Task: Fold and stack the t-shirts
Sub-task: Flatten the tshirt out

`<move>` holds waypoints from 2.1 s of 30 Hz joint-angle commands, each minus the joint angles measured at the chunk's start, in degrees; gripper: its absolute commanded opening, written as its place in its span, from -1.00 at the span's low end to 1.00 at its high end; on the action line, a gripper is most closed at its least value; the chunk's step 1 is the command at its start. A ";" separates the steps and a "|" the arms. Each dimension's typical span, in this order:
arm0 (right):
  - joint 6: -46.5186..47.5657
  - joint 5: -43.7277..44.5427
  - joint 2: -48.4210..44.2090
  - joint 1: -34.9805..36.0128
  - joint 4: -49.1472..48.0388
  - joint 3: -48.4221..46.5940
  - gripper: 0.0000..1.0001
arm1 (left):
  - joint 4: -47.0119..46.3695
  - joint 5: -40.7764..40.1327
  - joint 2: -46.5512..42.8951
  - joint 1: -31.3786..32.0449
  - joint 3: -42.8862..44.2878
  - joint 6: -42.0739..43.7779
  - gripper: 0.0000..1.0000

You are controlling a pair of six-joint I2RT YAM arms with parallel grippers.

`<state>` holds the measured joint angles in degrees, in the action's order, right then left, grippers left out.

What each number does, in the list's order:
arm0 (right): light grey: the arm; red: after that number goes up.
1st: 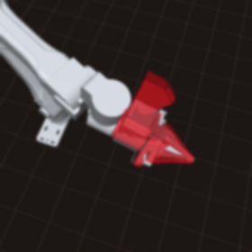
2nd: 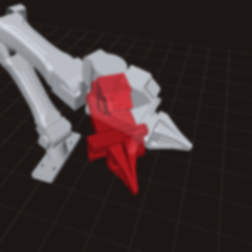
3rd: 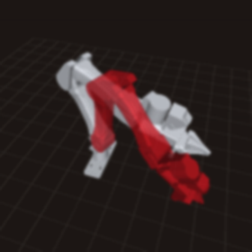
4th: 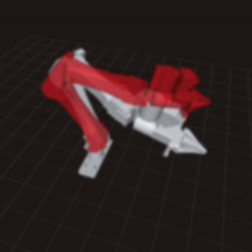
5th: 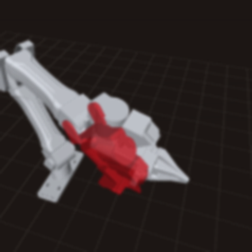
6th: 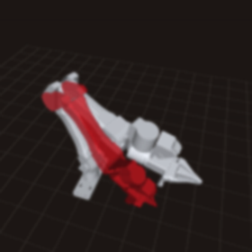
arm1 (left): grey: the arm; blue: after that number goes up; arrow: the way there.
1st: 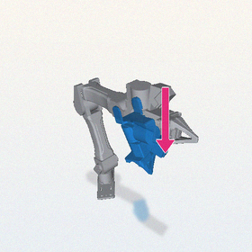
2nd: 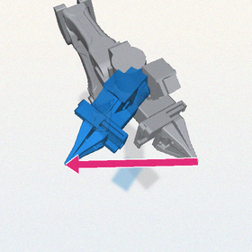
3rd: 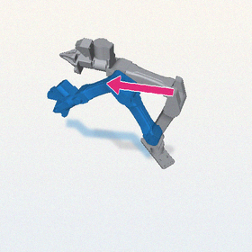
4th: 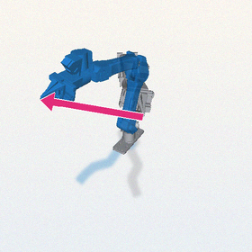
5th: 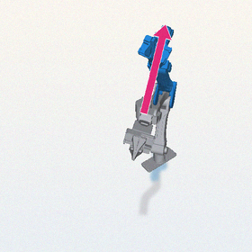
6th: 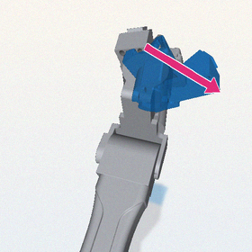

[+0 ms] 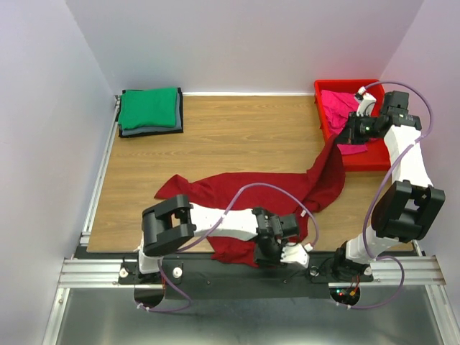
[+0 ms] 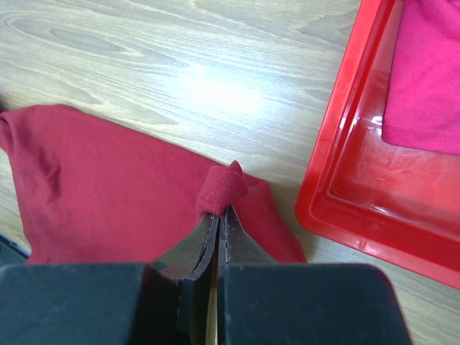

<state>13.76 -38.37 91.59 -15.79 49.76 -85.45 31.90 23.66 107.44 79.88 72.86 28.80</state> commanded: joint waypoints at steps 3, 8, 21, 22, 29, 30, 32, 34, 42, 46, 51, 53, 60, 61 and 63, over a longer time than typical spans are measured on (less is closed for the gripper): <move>0.48 -0.65 -0.19 -0.47 -0.80 -1.83 -0.99 | -2.98 0.49 -13.71 -8.14 -1.84 -4.54 -0.04; 0.13 -1.27 0.25 -0.47 -0.89 -1.56 -0.99 | 5.60 3.77 -20.16 -20.96 -7.27 5.80 -0.30; -2.77 1.28 5.96 1.64 -3.96 -4.81 -0.99 | -4.38 -9.68 -16.75 -43.30 -19.86 14.10 -0.37; -2.95 2.06 6.66 1.99 -4.66 -5.25 -0.99 | -5.87 -10.99 -15.60 -44.44 -19.86 14.01 -0.59; -5.49 4.62 14.13 2.87 -6.25 -13.77 -0.99 | -7.47 -10.83 -7.07 -61.05 -10.74 14.27 -1.00; -5.76 4.62 15.45 3.22 -6.25 -15.43 -0.99 | -6.34 -9.35 -6.72 -63.33 -8.02 14.53 -1.00; -6.02 4.53 16.07 3.57 -6.16 -16.32 -0.99 | -3.44 -5.93 -7.50 -64.14 -5.81 16.20 -0.81; -6.46 4.36 16.25 4.27 -6.25 -16.33 -0.99 | 2.43 0.81 -10.66 -64.14 -4.05 20.32 -0.14; -6.46 4.36 15.37 6.03 -6.25 -12.99 -0.99 | 17.39 7.54 -22.25 -63.18 -7.55 32.54 -0.08; -6.55 4.36 14.67 6.48 -6.25 -11.93 -0.99 | 19.51 5.00 -28.24 -59.85 -15.36 36.85 -0.32; -6.55 4.62 14.40 6.56 -6.25 -11.32 -0.99 | 17.94 4.90 -34.65 -55.01 -23.90 38.44 -0.26; -6.46 4.71 14.23 6.65 -6.25 -10.88 -0.99 | 17.15 6.91 -37.20 -53.87 -26.00 39.58 -0.27; -6.20 4.80 14.14 6.65 -6.16 -10.26 -0.99 | 9.59 4.38 -42.66 -49.03 -31.90 40.90 -0.15; -6.20 4.71 14.05 6.65 -6.08 -10.26 -0.99 | 9.32 4.20 -42.66 -48.77 -32.25 41.34 -0.13; -6.11 4.79 14.23 6.65 -6.16 -10.18 -0.99 | 8.88 4.03 -42.40 -48.33 -32.78 41.60 -0.11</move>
<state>7.66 -33.65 108.57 -9.32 45.39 -95.57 43.29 28.16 65.58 30.72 41.43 68.58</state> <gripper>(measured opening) 0.023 0.441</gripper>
